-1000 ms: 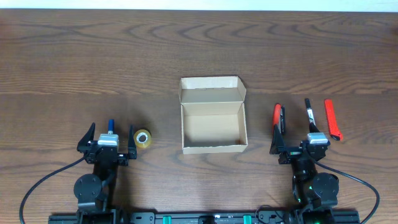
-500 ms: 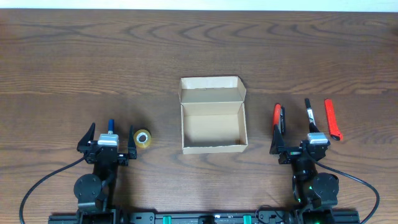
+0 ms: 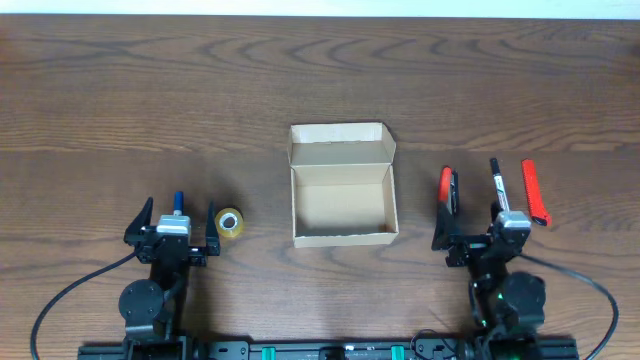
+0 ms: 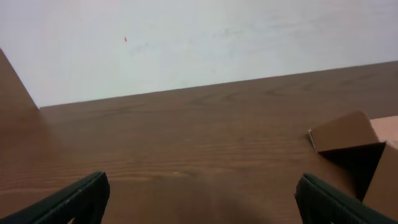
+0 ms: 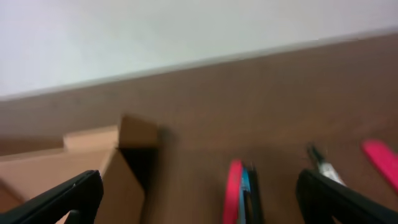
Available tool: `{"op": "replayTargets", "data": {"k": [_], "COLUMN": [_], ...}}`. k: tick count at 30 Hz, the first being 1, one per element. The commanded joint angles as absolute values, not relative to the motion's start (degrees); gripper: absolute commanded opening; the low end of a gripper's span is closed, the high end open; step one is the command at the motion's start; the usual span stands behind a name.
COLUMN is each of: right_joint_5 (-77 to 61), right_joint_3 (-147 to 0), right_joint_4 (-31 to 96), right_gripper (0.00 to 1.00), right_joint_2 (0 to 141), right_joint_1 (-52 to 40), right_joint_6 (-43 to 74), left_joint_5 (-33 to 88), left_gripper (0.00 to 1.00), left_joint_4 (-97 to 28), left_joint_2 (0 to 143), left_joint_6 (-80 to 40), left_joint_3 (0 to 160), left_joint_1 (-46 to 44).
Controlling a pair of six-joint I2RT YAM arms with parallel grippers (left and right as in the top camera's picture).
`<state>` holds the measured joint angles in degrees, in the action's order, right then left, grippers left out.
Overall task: Pack container
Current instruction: 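Move the right gripper over the red-handled pliers and lower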
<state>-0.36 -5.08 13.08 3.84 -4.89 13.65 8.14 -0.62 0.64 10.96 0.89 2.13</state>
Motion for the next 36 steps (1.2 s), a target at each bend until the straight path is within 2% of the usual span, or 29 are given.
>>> {"op": "replayTargets", "data": {"k": [1, 7, 12, 14, 24, 36], "right_joint_5": [-1.8, -11.7, -11.6, -9.2, -6.3, -4.3], "right_joint_3": [-14.4, -40.2, -63.3, -67.5, -68.5, -68.5], "right_joint_4": [19.2, 38.1, 60.4, 65.0, 62.3, 52.9], "right_gripper": [0.99, 0.99, 0.99, 0.99, 0.99, 0.96], "right_joint_2": [9.1, 31.0, 52.0, 57.7, 80.0, 93.0], "right_joint_1": [-2.9, 0.5, 1.4, 1.4, 1.5, 1.5], "right_joint_6": [12.7, 0.0, -1.4, -1.4, 4.4, 4.4], "left_joint_5": [8.8, 8.6, 8.5, 8.5, 9.0, 9.0], "left_gripper": [0.95, 0.95, 0.96, 0.95, 0.96, 0.95], "left_joint_4": [-3.6, -3.6, -3.6, -3.6, -3.6, -3.6], "left_joint_2": [0.3, 0.3, 0.3, 0.3, 0.3, 0.3], "left_joint_6": [4.5, 1.2, 1.2, 1.2, -1.7, -2.4], "left_joint_3": [0.3, 0.3, 0.3, 0.3, 0.3, 0.3], "left_joint_1": [1.9, 1.9, 1.9, 1.9, 1.9, 1.9]}}
